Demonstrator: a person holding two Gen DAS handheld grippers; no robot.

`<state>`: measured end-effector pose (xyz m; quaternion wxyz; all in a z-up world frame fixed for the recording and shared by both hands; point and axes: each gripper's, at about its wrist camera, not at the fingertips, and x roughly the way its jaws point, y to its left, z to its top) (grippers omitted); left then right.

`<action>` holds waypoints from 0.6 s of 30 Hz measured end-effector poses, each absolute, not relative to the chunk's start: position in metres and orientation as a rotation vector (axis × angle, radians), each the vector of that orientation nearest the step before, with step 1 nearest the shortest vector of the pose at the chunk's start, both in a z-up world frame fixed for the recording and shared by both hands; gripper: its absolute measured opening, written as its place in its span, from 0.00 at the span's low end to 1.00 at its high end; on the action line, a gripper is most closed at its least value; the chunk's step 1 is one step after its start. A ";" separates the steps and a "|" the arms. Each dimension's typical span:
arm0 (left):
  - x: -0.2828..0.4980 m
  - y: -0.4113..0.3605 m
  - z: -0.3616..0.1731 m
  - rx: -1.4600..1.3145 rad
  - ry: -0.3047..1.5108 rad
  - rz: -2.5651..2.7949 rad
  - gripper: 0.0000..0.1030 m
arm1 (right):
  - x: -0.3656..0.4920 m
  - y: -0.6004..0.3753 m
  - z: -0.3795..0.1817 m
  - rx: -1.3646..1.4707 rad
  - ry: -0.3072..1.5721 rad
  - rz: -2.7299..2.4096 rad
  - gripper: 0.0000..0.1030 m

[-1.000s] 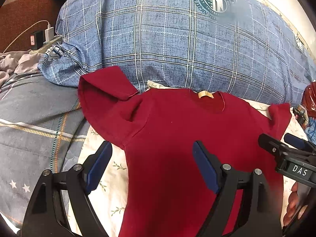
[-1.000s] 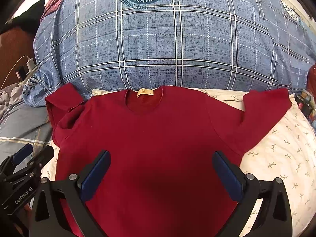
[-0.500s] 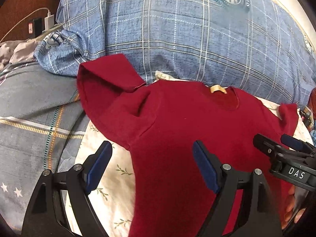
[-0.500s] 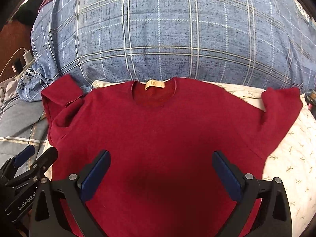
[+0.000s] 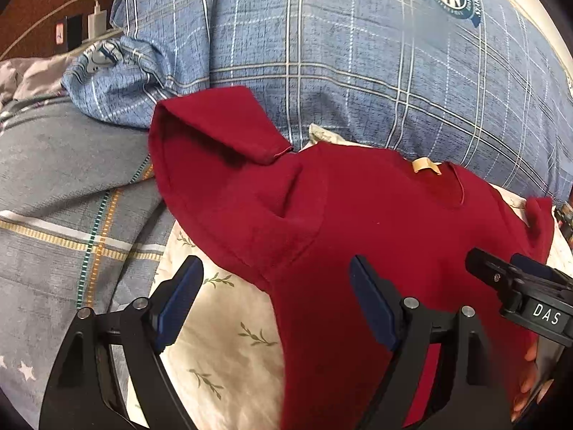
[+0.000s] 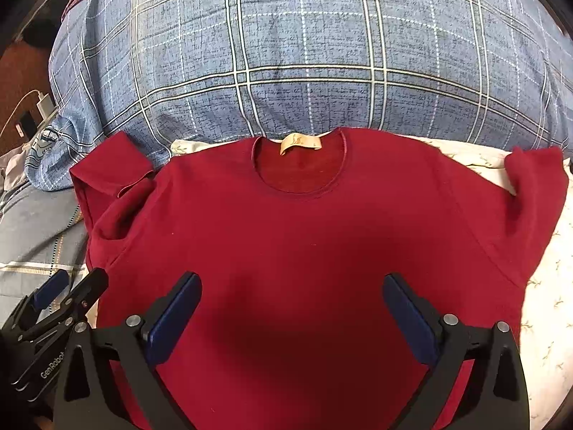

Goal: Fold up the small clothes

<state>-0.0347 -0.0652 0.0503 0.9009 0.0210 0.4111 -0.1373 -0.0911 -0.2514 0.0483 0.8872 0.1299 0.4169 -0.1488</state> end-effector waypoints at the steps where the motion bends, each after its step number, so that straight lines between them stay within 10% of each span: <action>1: -0.032 -0.065 0.049 0.044 0.855 -0.282 0.81 | -0.089 -0.251 0.047 0.266 0.866 -0.308 0.93; 18: -0.019 -0.056 0.048 0.048 0.851 -0.273 0.81 | -0.065 -0.231 0.046 0.267 0.854 -0.247 0.85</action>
